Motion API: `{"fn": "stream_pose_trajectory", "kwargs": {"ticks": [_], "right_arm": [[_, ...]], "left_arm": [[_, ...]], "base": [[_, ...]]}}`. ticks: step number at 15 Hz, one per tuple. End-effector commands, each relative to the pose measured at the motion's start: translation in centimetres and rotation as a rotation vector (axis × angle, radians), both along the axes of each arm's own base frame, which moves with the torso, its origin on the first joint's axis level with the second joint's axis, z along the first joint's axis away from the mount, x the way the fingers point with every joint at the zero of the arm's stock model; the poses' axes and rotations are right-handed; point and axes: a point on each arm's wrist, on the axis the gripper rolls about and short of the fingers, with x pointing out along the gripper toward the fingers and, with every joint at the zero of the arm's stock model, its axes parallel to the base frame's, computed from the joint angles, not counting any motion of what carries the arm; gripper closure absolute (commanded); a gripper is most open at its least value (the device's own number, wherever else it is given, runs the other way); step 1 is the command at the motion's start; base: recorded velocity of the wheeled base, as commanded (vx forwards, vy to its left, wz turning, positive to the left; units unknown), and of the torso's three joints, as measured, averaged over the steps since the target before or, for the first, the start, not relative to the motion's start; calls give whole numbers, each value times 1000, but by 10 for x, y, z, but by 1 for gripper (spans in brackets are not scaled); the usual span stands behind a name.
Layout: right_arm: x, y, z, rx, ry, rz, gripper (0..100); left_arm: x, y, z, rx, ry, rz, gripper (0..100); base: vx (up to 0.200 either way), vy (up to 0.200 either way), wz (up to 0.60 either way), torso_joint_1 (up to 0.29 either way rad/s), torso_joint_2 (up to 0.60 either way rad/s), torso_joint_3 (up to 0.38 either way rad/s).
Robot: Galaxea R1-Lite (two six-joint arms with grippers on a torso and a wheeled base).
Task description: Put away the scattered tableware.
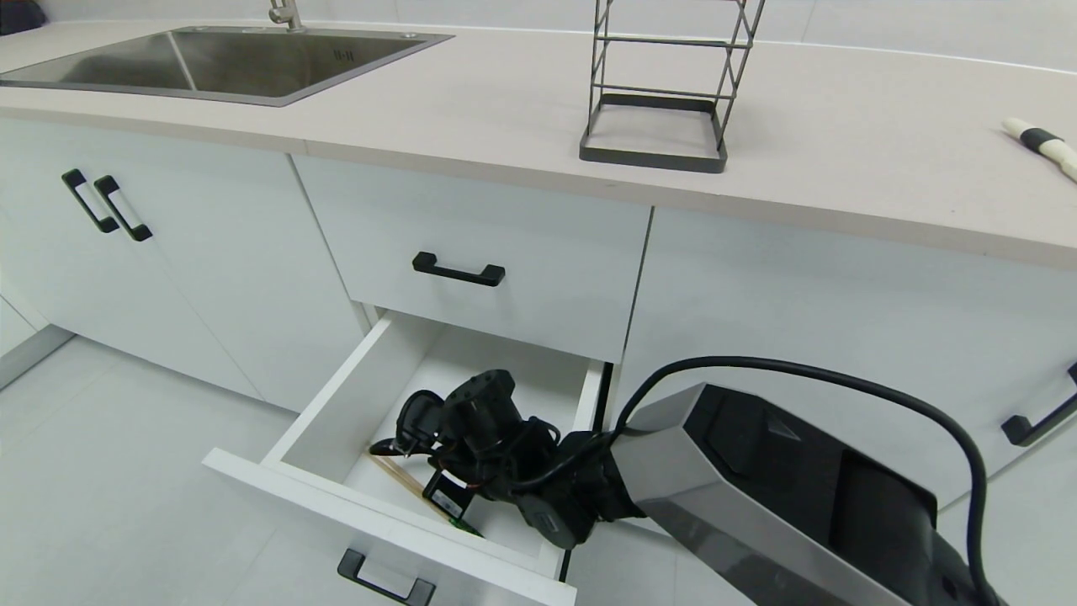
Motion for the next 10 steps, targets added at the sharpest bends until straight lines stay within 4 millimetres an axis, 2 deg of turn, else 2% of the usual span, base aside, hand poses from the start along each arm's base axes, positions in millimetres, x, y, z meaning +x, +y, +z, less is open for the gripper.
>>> {"fn": "stream_pose_trajectory", "kwargs": {"ticks": [1,3,4,7,10], "right_arm": [[0,0,-5,-12,8,1,100],[0,-1,-12,-24,17,-1,100],[0,-1,-13,-26,18,-1,0],[2,-3,-17,-34,24,-7,0],[3,-2,-12,-24,17,-7,0]], "left_arm": [[0,0,0,0,2,0,0],[0,0,0,0,0,0,0],[0,0,0,0,2,0,0],[0,0,0,0,2,0,0],[0,0,0,0,2,0,0]], "base": [[0,0,0,0,0,0],[0,0,0,0,0,0],[0,0,0,0,0,0],[0,0,0,0,0,0],[0,0,0,0,0,0]]}}
